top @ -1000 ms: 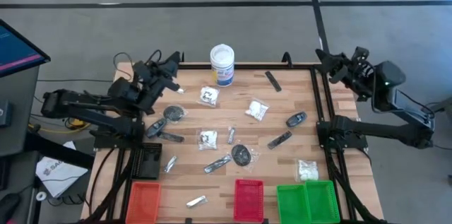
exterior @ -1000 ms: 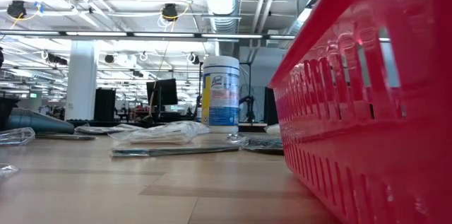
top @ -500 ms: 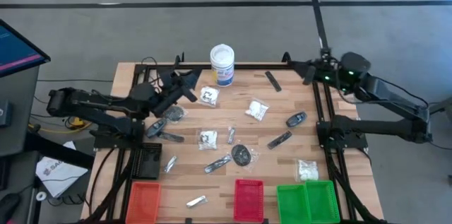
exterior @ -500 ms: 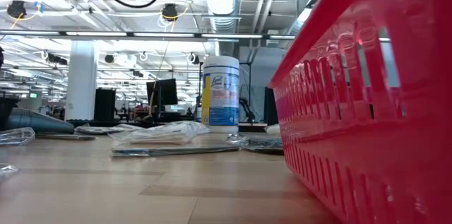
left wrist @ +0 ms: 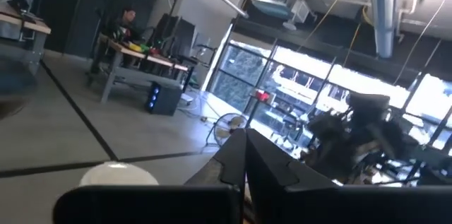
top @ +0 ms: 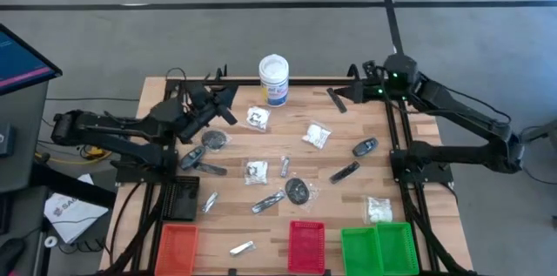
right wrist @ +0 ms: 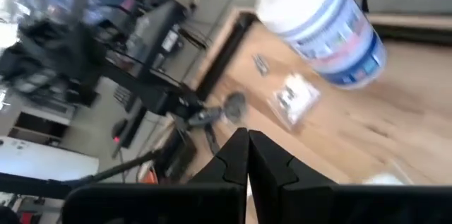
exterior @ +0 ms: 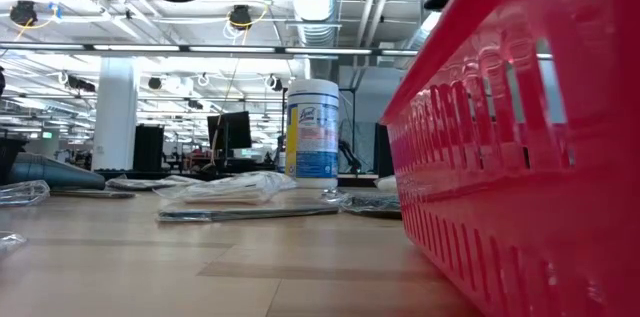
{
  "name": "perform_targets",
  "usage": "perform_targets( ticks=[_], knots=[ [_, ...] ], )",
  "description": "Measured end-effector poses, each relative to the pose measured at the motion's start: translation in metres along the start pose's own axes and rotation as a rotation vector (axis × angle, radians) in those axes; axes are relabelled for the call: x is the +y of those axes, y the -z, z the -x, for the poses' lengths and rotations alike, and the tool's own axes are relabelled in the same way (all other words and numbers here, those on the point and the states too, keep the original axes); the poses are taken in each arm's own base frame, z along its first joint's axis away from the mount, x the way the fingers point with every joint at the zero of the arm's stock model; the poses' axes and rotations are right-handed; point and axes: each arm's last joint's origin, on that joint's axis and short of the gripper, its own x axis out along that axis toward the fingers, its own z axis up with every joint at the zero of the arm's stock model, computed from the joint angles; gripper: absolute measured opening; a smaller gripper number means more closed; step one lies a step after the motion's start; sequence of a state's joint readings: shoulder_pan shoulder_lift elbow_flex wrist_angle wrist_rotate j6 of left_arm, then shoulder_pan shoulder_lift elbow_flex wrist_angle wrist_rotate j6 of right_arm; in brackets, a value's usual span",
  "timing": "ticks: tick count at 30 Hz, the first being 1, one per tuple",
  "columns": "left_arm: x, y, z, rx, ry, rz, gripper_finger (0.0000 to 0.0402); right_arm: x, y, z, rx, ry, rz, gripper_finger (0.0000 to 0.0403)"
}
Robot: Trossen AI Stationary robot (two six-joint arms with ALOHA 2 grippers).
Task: Pick & Place Travel size toiletries
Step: Put the white cotton pack into the right green bin
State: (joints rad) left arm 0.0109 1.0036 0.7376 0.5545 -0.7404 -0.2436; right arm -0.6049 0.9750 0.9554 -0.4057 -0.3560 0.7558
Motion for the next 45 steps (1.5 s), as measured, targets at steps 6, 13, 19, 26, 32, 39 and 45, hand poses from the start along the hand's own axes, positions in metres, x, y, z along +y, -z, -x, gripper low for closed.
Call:
perform_targets(
  ticks=[6, 13, 19, 26, 32, 39, 45],
  knots=[
    [-0.002, -0.01, 0.005, 0.006, 0.139, 0.073, 0.0003, -0.018, 0.0, -0.025, 0.123, 0.046, -0.044, 0.0],
    [-0.005, -0.002, 0.002, 0.054, 0.188, 0.149, 0.0003, -0.046, 0.009, -0.062, 0.328, 0.137, -0.105, 0.0],
    [-0.007, 0.003, 0.0, 0.081, 0.222, 0.181, 0.0003, -0.067, 0.015, -0.08, 0.427, 0.218, -0.118, 0.0],
    [-0.01, 0.019, -0.006, 0.146, 0.242, 0.21, 0.0003, -0.096, 0.026, -0.095, 0.571, 0.345, -0.186, 0.0],
    [-0.013, 0.039, -0.014, 0.215, 0.218, 0.259, 0.0003, -0.106, 0.033, -0.103, 0.643, 0.385, -0.199, 0.0],
    [-0.012, 0.048, -0.019, 0.26, 0.265, 0.235, 0.0003, -0.108, 0.033, -0.105, 0.634, 0.4, -0.223, 0.0],
    [0.003, 0.04, -0.031, 0.29, 0.373, 0.168, 0.0003, -0.105, 0.036, -0.105, 0.638, 0.417, -0.293, 0.0001]
  ],
)
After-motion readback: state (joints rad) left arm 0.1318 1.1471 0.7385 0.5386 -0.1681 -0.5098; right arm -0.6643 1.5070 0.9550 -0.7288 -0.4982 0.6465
